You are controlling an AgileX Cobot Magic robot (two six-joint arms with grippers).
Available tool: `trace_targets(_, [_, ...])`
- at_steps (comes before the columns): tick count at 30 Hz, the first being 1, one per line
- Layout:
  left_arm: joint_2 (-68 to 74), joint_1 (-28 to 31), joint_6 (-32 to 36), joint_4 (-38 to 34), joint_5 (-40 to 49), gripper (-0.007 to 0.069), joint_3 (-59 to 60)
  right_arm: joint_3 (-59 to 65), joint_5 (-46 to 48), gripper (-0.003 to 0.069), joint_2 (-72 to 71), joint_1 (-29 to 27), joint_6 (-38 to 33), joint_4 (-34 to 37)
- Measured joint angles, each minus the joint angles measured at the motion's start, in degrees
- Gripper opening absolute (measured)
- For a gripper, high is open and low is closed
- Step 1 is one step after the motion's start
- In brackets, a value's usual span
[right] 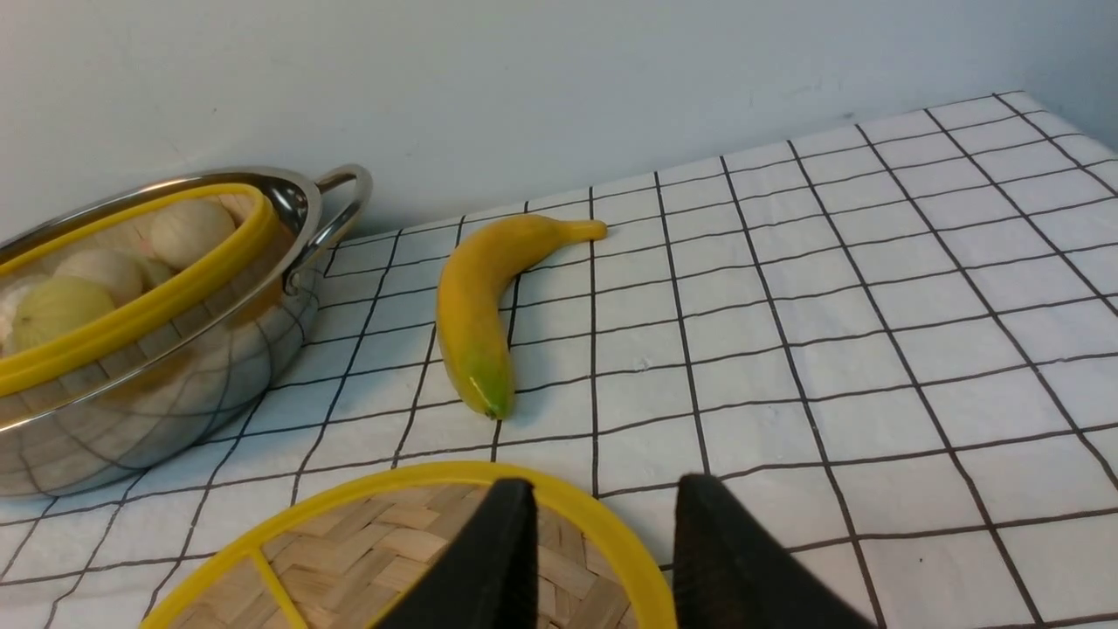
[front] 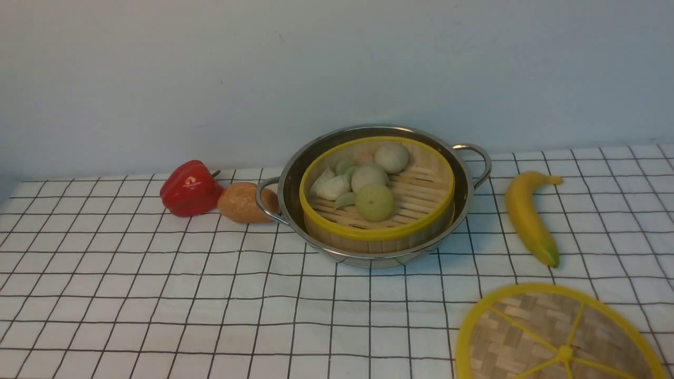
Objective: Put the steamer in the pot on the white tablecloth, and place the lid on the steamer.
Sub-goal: 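Move the gripper down to the bamboo steamer lid and grasp its center knob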
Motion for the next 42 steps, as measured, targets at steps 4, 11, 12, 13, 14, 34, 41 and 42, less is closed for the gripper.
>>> trace_targets(4, [0.0,0.0,0.2,0.1,0.0,0.0181,0.0,0.0,0.0,0.0242,0.0,0.0,0.0,0.0])
trace_targets(11, [0.0,0.0,0.2,0.2,0.0,0.0191,0.0,0.0,-0.1,0.0242,0.0,0.0,-0.1,0.0])
trace_targets(12, [0.0,0.0,0.2,0.2,0.0,0.0191,0.0,0.0,-0.4,0.0242,0.0,0.0,0.0,0.1])
trace_targets(13, [0.0,0.0,0.2,0.2,0.0,0.0192,0.0,-0.1,-1.2,0.0242,0.0,0.0,0.0,1.1])
trace_targets(14, [0.0,0.0,0.2,0.2,0.0,0.0195,0.0,-0.8,-1.2,0.0242,0.0,0.0,0.0,2.4])
trace_targets(34, [0.0,0.0,0.2,0.4,0.0,0.0223,0.0,-36.3,31.8,0.0242,33.1,0.0,-24.3,43.2])
trace_targets(41, [-0.1,0.0,0.2,0.4,0.0,0.0241,0.0,-46.8,46.9,0.0237,53.4,0.1,-31.5,25.9])
trace_targets(42, [-0.1,0.0,0.2,0.4,0.0,0.0241,0.0,-47.3,46.8,0.0239,54.6,0.1,-31.8,22.6])
